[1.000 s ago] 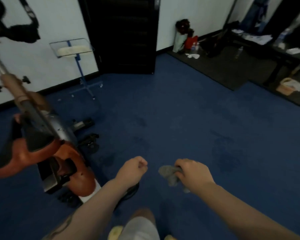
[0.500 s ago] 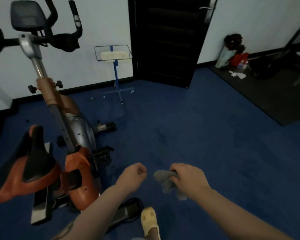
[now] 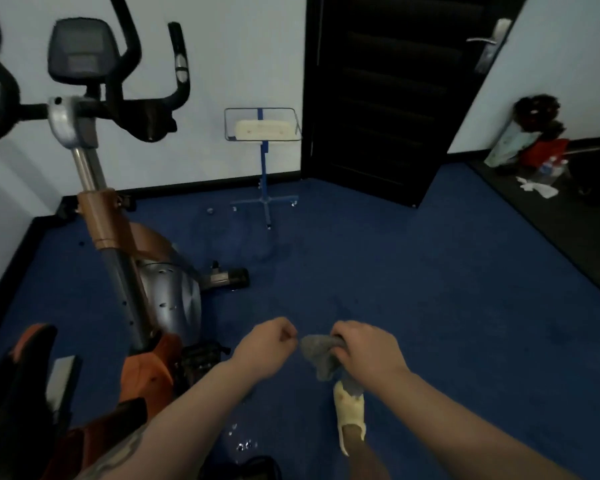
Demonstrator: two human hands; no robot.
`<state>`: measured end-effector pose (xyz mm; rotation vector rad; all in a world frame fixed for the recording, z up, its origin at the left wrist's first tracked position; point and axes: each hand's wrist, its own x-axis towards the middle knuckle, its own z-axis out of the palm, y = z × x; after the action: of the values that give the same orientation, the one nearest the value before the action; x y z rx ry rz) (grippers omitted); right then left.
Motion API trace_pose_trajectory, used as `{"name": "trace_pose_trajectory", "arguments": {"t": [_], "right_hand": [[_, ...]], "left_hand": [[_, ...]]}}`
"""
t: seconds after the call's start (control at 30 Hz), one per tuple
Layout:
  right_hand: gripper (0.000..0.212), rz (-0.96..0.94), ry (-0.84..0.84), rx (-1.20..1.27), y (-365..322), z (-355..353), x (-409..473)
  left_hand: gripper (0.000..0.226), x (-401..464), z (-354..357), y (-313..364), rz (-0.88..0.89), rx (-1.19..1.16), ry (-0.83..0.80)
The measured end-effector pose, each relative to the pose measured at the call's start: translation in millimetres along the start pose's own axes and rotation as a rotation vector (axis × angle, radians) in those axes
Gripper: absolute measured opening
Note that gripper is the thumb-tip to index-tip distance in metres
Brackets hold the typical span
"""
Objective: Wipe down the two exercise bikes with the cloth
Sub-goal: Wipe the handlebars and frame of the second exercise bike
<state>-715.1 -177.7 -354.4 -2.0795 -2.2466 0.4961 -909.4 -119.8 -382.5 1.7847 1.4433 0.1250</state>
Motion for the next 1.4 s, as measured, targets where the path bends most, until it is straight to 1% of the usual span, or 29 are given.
{"name": "trace_pose_trajectory", "arguments": {"t": [0.13,0.3,0.47,0.6,0.8,0.83,0.9,0.97,1.03,1.13,1.2,1.27,1.3,1.33,1.4], "right_hand": [[0.014,-0.098,-0.044,-0.001,19.4,-8.3,69.8],[0.014,-0.209,-0.056,-0.014,49.9,-41.7,158.3],[0.014,-0.323,-0.039,-0.039,61.9,-85.5,246.8],[0.012,-0.354,-0.046,-0.003,47.6,-107.0,301.7],[0.009,-0.431,-0.015,0.067,-9.0,-120.8,376.7],[0.009,-0.416,-0.007,0.103,-17.2,-121.1,386.1],[0.012,-0.332,0.017,0.263,-39.7,-121.8,409.5],[0.019,-0.222,0.044,0.510,-63.4,-126.4,429.9],[0.023,-0.177,0.122,0.725,-87.4,-136.6,446.2],[0.022,-0.255,0.322,0.929,-137.9,-161.4,465.7],[0.023,-0.372,0.436,0.970,-174.4,-176.9,475.4],[0.023,-0.506,0.459,0.909,-207.7,-185.0,481.7],[0.023,-0.577,0.448,0.815,-220.3,-185.2,483.3],[0.022,-0.660,0.430,0.655,-229.0,-182.1,484.3],[0.023,-0.817,0.375,0.239,-237.4,-169.0,487.7]], "left_hand": [[0.007,45.6,-24.4,-5.1,-0.093,-0.079,0.091],[0.006,107.9,-54.1,6.6,-0.189,-0.119,0.135],[0.008,172.3,-94.4,34.9,-0.179,-0.226,0.356],[0.008,190.0,-118.1,34.3,-0.213,-0.261,0.411],[0.008,207.8,-179.3,4.0,-0.268,-0.311,0.538],[0.008,210.0,-188.4,-0.4,-0.277,-0.326,0.559],[0.009,214.3,-215.2,-15.9,-0.292,-0.367,0.620],[0.011,213.1,-247.1,-33.7,-0.310,-0.400,0.701],[0.012,206.4,-278.8,-49.8,-0.315,-0.436,0.827],[0.016,196.7,-326.3,-71.2,-0.274,-0.497,1.116],[0.013,197.3,-352.7,-79.1,-0.224,-0.555,1.260],[0.011,203.4,-372.4,-80.7,-0.165,-0.663,1.309],[0.012,207.5,-379.9,-79.2,-0.136,-0.698,1.317],[0.014,211.4,-385.4,-76.5,-0.102,-0.713,1.315],[0.017,220.6,-395.1,-72.2,-0.020,-0.711,1.279]]}}
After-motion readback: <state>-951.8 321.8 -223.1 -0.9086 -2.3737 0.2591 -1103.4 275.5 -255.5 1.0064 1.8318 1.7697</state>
